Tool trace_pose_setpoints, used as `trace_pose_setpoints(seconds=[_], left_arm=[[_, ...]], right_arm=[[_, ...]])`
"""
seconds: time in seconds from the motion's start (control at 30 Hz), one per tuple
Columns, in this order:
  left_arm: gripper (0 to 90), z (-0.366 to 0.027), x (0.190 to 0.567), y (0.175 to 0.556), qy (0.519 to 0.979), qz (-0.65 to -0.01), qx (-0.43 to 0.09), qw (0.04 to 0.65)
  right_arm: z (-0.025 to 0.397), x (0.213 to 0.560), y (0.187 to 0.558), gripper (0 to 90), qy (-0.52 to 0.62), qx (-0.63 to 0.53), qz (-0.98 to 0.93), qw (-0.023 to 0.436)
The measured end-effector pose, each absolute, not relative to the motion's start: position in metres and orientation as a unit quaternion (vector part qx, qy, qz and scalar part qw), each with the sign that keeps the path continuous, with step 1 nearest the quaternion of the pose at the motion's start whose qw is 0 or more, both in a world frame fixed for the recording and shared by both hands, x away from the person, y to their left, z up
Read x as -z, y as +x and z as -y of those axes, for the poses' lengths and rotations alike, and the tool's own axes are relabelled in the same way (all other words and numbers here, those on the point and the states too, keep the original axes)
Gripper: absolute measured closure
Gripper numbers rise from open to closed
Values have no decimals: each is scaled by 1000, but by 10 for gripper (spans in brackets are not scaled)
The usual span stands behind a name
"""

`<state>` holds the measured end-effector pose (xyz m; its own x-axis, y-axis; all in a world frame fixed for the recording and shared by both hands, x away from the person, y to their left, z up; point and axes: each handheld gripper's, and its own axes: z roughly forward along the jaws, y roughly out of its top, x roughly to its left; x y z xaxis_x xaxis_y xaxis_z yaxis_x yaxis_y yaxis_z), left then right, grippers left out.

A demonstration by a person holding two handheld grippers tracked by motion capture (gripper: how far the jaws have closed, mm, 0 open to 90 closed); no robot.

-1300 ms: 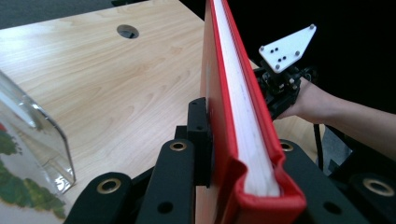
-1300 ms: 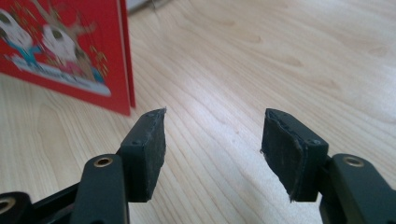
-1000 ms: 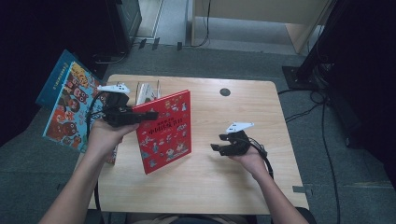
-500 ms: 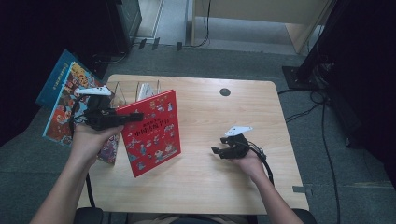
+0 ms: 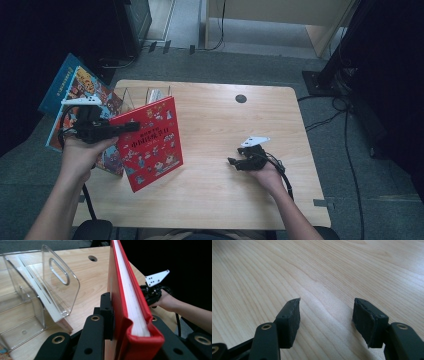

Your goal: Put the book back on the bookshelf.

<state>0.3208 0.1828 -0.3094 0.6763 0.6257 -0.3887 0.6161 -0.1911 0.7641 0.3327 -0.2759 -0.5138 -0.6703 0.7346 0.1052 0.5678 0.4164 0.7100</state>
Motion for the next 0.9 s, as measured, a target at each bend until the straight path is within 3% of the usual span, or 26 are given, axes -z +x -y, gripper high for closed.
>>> trace_pose_setpoints(seconds=[0.23, 0.9], left_arm=[[800, -192, 308, 317, 764, -410, -2, 498], [799, -239, 305, 290, 732, -464, -23, 498]], right_arm=[[274, 522, 325, 366, 368, -385, -832, 156], [273, 522, 323, 293, 375, -382, -830, 156]])
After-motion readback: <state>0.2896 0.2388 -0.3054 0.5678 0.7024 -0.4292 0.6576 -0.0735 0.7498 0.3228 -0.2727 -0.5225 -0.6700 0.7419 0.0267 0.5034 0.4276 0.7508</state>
